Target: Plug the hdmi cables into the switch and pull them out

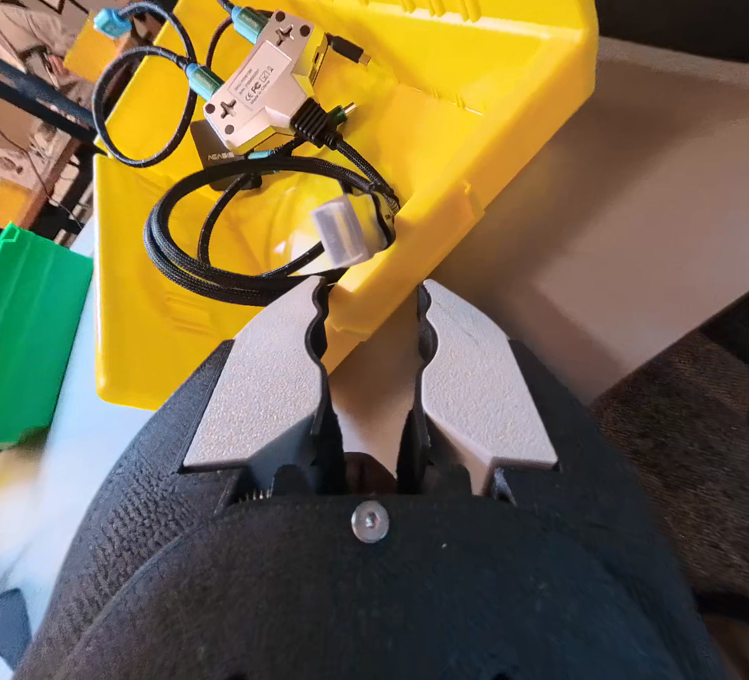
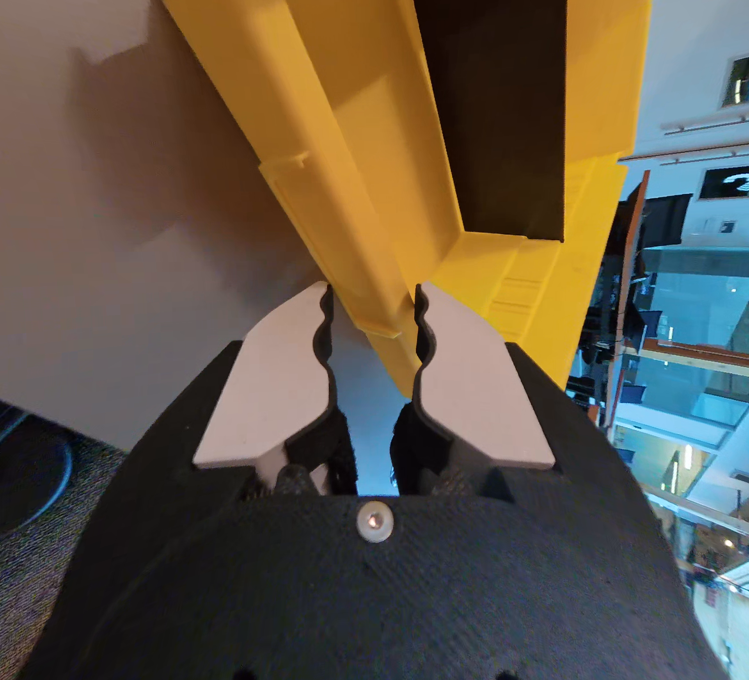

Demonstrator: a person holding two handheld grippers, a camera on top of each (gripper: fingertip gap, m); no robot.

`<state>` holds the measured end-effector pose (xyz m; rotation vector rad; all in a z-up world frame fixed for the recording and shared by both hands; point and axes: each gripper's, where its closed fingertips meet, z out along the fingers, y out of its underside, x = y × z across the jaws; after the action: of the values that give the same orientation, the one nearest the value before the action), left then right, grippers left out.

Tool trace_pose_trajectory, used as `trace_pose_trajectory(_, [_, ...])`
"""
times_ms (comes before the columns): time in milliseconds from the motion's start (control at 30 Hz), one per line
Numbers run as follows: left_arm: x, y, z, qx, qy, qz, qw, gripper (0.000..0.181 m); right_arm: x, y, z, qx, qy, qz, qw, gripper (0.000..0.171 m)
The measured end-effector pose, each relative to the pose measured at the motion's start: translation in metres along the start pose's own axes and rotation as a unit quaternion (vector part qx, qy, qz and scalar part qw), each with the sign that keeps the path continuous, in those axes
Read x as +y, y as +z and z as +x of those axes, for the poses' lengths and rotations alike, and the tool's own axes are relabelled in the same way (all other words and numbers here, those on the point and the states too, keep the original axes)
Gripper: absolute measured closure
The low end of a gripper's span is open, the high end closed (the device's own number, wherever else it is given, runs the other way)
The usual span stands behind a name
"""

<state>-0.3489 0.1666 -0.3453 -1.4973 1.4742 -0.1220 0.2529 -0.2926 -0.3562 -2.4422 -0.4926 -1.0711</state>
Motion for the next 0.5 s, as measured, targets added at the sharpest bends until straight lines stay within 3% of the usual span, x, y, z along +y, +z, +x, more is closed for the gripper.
trace_pose_trajectory(500, [0.006,-0.012,0.004,-0.003,-0.025,0.0,1.0,0.133,-0.008,-0.012,-0.011,-0.044,0.039,0.048,0.997,0.133])
